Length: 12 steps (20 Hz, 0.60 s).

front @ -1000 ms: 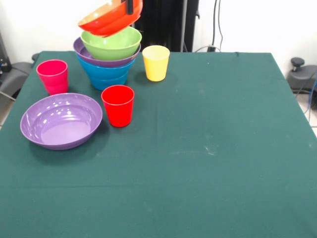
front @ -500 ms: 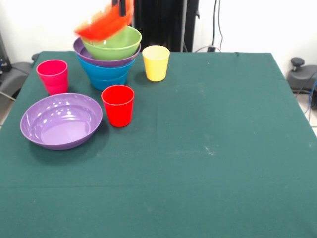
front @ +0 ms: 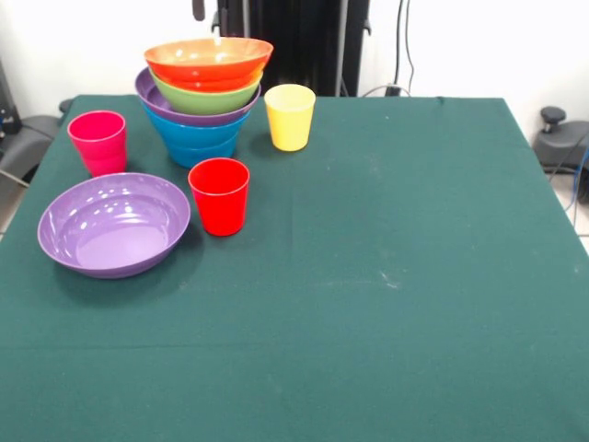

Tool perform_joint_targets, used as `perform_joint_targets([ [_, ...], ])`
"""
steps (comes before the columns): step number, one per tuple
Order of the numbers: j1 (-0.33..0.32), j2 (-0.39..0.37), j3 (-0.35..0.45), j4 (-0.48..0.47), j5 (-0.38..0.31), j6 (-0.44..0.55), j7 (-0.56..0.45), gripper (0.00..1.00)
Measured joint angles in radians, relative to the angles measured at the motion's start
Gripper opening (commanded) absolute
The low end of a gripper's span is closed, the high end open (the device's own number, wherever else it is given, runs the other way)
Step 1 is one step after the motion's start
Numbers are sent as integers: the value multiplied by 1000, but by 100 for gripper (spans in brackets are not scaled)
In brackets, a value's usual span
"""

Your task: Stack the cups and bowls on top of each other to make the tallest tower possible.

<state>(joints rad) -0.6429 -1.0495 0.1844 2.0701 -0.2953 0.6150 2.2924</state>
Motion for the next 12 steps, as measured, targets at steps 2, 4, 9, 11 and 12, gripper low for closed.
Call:
perform_joint_targets([
  [2, 0, 0, 4, 0, -2, 0, 0, 100],
  [4, 0, 0, 9, 0, -5, 0, 0, 100],
  [9, 2, 4, 26, 0, -5, 0, 0, 100],
  [11, 8, 10, 30, -2, -5, 0, 0, 100],
  [12, 12, 15, 32, -4, -5, 0, 0, 100],
])
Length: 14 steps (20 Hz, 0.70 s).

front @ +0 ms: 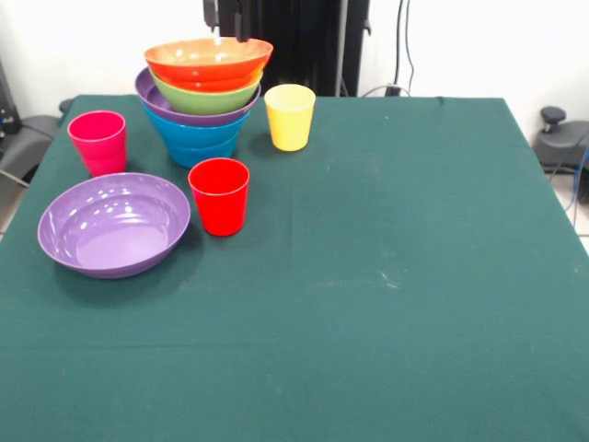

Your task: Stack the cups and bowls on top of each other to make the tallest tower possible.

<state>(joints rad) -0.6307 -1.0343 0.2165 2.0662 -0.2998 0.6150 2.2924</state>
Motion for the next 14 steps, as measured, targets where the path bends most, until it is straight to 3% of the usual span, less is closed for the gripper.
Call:
perform_joint_targets([
  [7, 43, 49, 16, -54, 0, 2, 0, 100],
  [14, 76, 141, 53, -219, 0, 58, 0, 100],
])
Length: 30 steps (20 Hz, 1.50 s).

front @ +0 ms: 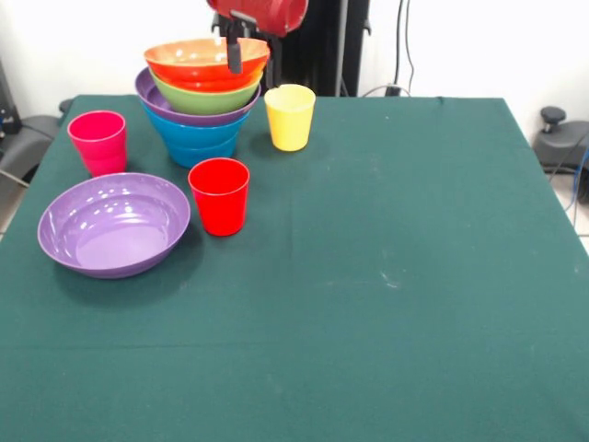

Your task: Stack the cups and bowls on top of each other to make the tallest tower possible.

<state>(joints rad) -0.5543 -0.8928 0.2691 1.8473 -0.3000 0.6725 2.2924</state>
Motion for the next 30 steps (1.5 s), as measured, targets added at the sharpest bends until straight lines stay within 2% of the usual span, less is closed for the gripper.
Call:
perform_joint_targets([
  [3, 3, 30, 10, -55, 0, 30, 0, 100],
  [8, 3, 107, 39, -207, -2, 149, 0, 100],
  [15, 3, 204, 80, -397, -27, 250, -3, 100],
  [22, -1, 308, 124, -564, -80, 258, -58, 100],
  [30, -26, 430, 166, -688, -122, 258, -178, 100],
])
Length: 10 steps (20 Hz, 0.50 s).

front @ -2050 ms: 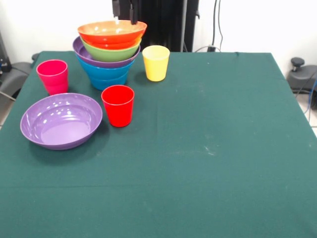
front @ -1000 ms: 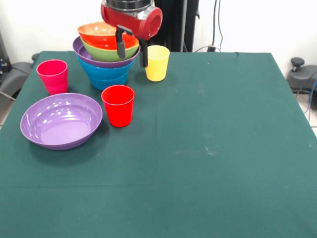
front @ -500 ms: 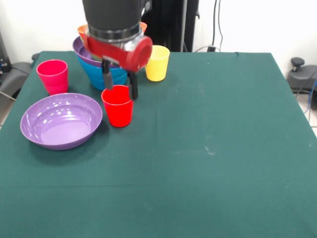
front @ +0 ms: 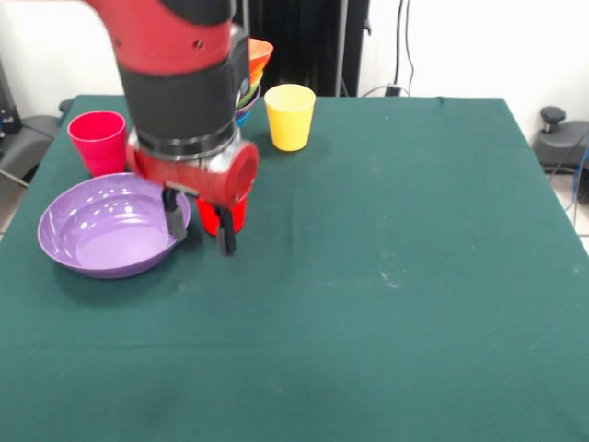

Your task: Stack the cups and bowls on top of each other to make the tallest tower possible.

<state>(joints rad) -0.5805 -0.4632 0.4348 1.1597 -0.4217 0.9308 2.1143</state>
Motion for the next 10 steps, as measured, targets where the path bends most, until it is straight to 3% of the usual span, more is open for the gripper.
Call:
perform_joint_targets([
  [6, -31, 53, 11, -17, -9, -8, -64, 100],
  [10, -70, 52, 11, 27, -12, -37, -76, 100],
])
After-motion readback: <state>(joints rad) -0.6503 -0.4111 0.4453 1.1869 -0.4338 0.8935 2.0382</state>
